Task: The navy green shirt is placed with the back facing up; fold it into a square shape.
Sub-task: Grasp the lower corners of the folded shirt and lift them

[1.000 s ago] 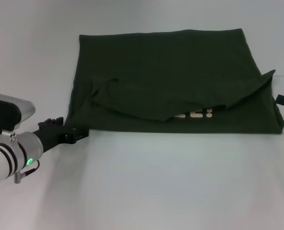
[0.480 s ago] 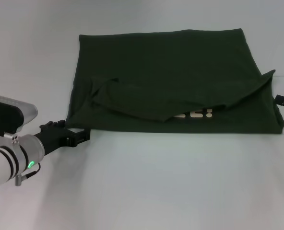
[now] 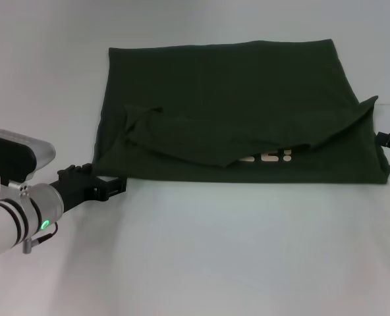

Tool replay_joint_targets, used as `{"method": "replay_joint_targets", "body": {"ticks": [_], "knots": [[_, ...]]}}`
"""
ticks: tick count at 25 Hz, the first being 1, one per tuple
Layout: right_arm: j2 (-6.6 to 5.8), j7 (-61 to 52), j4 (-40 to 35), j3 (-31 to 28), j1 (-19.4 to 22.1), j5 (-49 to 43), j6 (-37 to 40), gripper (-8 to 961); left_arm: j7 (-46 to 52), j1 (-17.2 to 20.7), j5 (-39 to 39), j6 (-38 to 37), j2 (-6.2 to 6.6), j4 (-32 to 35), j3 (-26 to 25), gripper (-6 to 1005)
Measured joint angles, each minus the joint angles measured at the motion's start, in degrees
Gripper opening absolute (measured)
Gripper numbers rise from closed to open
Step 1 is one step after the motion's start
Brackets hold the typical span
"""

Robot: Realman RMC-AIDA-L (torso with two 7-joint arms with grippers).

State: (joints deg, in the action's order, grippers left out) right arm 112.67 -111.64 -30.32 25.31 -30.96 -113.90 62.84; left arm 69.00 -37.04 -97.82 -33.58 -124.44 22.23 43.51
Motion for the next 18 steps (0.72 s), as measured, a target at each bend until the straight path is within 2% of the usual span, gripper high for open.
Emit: {"method": "replay_joint_targets", "body": {"ticks": [10,15,18], "knots": [[0.05,-0.01,0.0,0.0,0.02,0.0,0.09,627,-0.01,-0.66,0.0,1.84,0.22,0.0,0.09,873],[0.02,-0.02,0.0,-0.06,0.02,0.0,0.21,628,0.23,-0.79,-0.3,2.35,0.34,0.29,0.27,824],[0.01,-0.03,0.0,-0.09,-0.01,0.0,0.3,628,0.5,-1.12,-1.02,2.47,0.34,0.23,0.27,715]]}}
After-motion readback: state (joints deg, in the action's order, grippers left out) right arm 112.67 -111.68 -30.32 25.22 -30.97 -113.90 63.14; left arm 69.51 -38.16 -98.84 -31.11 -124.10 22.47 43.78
